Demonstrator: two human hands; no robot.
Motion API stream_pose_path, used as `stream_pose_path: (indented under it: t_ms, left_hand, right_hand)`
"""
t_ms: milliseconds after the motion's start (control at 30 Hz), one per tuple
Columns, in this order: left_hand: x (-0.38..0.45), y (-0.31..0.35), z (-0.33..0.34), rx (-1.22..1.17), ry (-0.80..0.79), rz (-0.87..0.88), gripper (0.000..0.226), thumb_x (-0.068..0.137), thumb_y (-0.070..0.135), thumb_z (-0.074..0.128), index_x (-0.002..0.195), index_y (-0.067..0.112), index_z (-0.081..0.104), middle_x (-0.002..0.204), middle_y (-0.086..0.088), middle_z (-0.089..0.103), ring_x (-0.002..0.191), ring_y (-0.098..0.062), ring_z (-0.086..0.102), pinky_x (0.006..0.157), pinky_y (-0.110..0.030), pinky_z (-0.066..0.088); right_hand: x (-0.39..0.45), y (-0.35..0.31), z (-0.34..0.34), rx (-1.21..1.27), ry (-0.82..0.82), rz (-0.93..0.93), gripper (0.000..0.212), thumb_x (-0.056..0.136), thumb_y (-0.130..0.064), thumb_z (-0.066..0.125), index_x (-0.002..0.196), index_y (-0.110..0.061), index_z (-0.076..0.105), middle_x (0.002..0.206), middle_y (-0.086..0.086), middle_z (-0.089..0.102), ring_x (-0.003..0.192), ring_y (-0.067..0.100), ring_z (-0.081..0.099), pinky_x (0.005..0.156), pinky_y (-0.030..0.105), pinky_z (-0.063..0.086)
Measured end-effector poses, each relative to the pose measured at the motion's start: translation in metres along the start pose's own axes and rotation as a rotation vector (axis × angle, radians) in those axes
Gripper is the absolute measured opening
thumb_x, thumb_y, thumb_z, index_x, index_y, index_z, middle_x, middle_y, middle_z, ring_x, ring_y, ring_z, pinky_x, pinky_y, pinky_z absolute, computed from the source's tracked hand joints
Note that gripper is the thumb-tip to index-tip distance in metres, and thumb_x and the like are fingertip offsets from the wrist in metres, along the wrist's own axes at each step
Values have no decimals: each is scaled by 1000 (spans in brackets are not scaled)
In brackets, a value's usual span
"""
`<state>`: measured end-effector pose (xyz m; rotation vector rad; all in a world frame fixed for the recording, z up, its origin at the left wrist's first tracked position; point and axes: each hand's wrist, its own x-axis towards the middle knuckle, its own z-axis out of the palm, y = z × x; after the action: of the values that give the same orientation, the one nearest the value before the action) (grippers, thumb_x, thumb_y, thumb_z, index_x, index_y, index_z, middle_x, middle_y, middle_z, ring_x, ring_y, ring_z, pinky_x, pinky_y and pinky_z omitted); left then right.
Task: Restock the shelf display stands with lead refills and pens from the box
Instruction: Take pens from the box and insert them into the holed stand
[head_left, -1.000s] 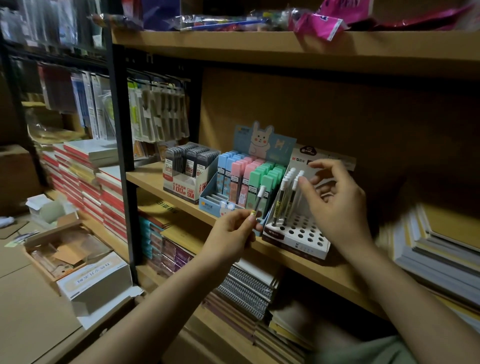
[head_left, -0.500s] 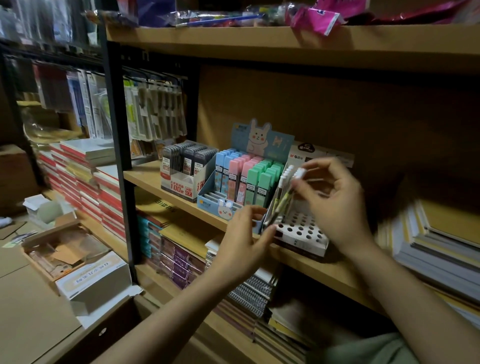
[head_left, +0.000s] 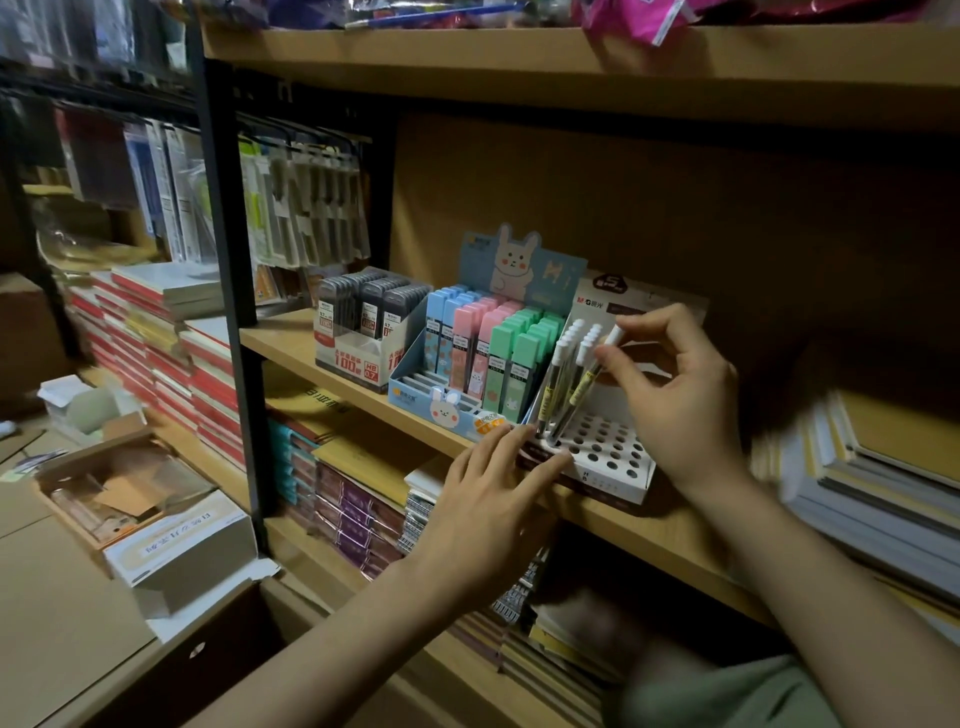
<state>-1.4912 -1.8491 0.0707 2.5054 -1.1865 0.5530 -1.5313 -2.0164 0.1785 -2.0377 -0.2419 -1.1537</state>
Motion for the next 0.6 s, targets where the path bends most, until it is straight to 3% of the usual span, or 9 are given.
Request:
stream_pose_path:
  t_ms: [267, 467, 533, 600]
  left_hand:
    - [3, -3, -1, 28, -20, 6, 70, 96, 48, 45, 151, 44, 4, 160, -1, 3, 147, -25, -5, 118, -45, 7]
    - [3, -3, -1, 33, -13, 5, 69, 95, 49, 46, 151, 45, 6, 160, -1, 6, 147, -26, -3, 117, -47, 13]
    - [3, -4, -1, 40, -20, 4, 70, 94, 49, 47, 151, 45, 6, 160, -1, 5, 147, -27, -2, 117, -48, 15]
    - [4, -4, -1, 39, -27, -1, 70, 94, 50, 47, 150, 46, 6, 159, 0, 5, 147, -27, -1, 116, -49, 17]
  right_hand:
    - [6, 6, -5, -36, 12, 61, 17, 87, -11, 69, 95, -21, 58, 97, -10, 64, 89, 5, 68, 72, 29, 61]
    - [1, 2, 6, -127, -64, -4, 17, 85, -14, 72, 96, -22, 61, 92, -19, 63, 85, -3, 66, 68, 13, 55]
    - [1, 3, 9, -159, -53, -16, 19, 84, -13, 73, 94, -22, 60, 95, -10, 63, 86, 2, 66, 68, 10, 54]
    - [4, 3, 12, -164, -41, -2, 19, 85, -12, 72, 94, -22, 59, 99, 0, 64, 87, 9, 67, 67, 16, 57]
